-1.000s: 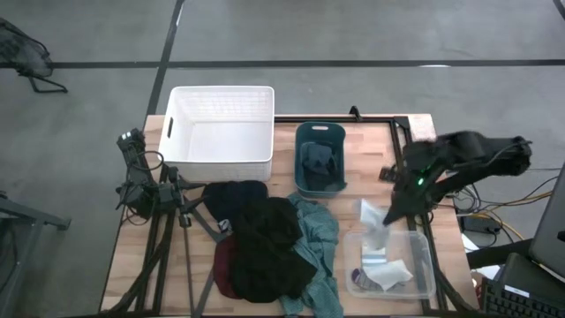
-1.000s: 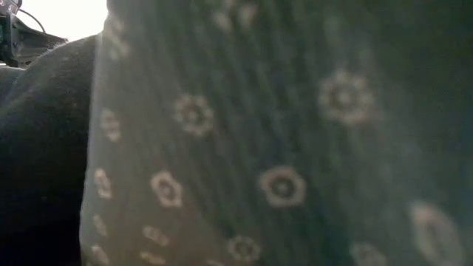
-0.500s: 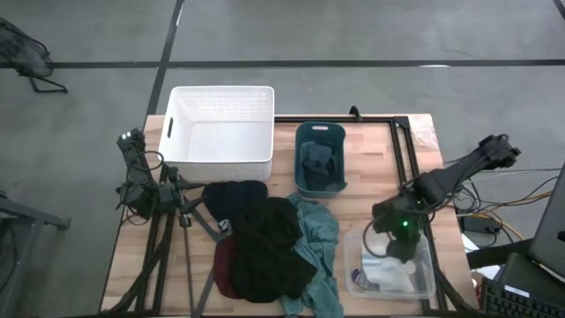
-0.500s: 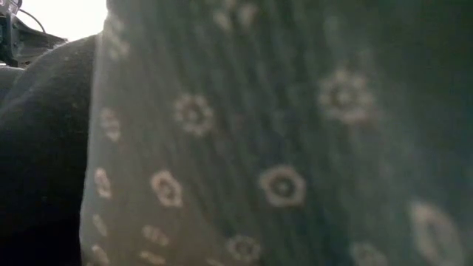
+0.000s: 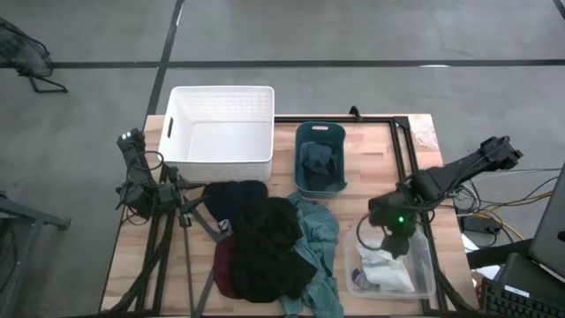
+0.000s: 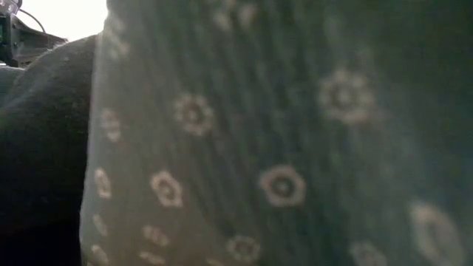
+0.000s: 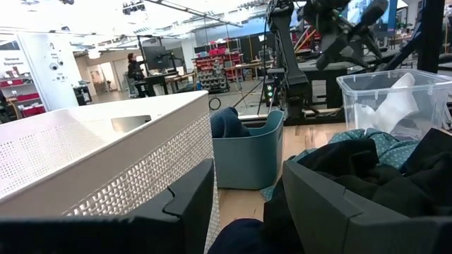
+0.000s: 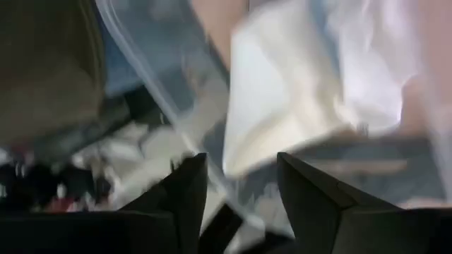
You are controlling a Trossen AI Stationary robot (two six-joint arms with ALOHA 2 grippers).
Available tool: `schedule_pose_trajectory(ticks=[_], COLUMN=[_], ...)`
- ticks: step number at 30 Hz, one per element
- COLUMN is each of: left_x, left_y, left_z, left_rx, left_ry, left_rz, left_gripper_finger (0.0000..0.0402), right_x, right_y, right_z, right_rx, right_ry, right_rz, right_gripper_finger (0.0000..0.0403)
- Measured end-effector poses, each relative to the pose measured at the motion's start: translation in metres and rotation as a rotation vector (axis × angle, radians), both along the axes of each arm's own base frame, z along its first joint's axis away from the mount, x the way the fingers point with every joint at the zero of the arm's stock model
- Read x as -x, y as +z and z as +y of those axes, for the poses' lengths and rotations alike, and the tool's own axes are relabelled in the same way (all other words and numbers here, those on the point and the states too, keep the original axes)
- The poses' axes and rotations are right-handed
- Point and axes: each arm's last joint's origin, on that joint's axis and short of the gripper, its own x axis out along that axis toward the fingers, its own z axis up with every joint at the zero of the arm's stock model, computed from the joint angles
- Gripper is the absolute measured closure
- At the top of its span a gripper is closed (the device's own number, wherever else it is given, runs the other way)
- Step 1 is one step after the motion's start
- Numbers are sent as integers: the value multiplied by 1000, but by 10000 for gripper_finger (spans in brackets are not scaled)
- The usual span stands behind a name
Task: Pick & Place Cloths
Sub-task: Put the black shirt into the white basket
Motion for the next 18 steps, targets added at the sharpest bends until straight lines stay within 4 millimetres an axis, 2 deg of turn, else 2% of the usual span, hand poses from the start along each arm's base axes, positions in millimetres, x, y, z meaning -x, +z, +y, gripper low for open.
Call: schedule_pose_trajectory(ticks=[4, 8, 11, 15, 18], left_x=[0, 0, 0, 0, 0], left_y=[0, 0, 0, 0, 0], left_z=[0, 0, 0, 0, 0], left_rx=[0, -1, -1, -2, -2], left_ry=[0, 0, 0, 0, 0], left_rz=[0, 1, 1, 1, 1], left_gripper_finger=[225, 225, 225, 225, 225], right_x=[-5, -7, -11, -22, -36], right_y=[12, 19, 20, 18, 18], right_z=[-20, -37, -47, -63, -78], right_rx=[130, 263, 404, 621, 728], right_ry=[-95, -122, -127, -92, 16], right_rz=[-91, -159, -246, -429, -634], right_gripper_finger=[239, 265, 300, 372, 388])
